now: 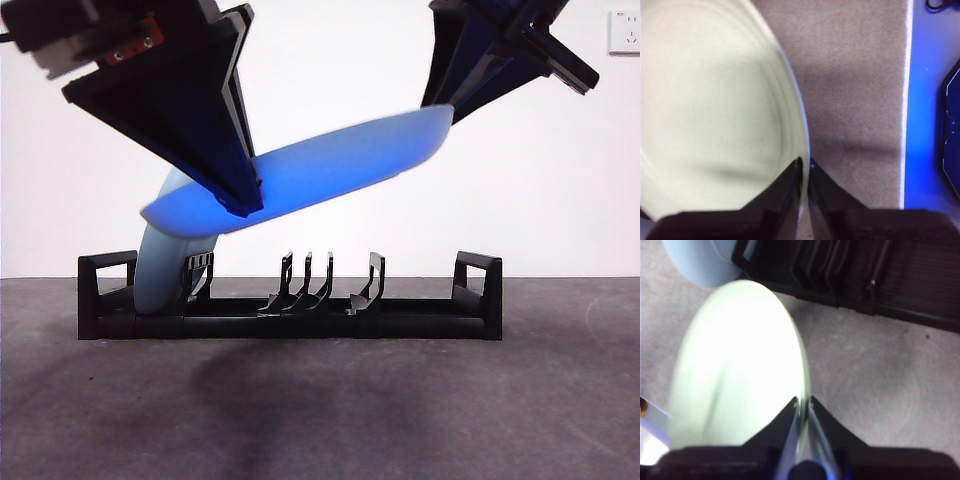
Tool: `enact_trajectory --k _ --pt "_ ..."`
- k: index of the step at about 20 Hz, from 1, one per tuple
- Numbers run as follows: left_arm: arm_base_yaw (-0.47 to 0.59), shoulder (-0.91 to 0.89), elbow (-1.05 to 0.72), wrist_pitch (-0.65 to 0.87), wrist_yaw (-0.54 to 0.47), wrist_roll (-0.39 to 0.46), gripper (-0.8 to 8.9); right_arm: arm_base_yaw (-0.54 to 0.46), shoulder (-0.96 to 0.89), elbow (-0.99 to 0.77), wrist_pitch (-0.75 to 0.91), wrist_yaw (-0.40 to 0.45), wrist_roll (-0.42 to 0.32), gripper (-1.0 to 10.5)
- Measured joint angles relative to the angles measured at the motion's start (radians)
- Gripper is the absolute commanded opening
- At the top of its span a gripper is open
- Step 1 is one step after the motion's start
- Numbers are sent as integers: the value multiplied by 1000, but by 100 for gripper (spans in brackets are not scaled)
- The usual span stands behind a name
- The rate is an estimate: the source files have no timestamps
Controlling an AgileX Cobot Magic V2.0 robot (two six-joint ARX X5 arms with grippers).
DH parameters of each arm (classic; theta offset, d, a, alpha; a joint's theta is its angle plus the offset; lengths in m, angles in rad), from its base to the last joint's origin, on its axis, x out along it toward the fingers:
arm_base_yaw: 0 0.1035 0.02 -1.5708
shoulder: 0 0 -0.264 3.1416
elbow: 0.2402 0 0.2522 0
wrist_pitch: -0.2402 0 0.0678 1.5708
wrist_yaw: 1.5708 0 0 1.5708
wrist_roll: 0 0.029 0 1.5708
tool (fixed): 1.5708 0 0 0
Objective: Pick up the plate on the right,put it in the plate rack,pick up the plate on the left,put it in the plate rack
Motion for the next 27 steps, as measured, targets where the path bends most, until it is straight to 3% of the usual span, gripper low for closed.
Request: enact_trajectory --k 1,4,9,14,19,22,27 --pt "0 0 0 7 1 -7 -9 -9 -12 0 6 -1 -1 292" --pt "5 2 -2 41 25 -19 -9 -37 -71 0 31 31 -1 319" --pt "34 2 -2 236 151 -91 -9 -73 -233 0 105 268 -5 314" --pt "240 11 -2 549 484 -272 -9 -85 -377 0 144 410 -17 312" --pt "460 106 12 826 785 -557 -9 -85 -438 0 146 412 -18 312" --pt "506 177 74 829 809 -631 -9 -85 -438 0 146 411 -19 312" --pt "547 294 202 812 819 -668 -9 -85 -437 0 146 411 -19 312"
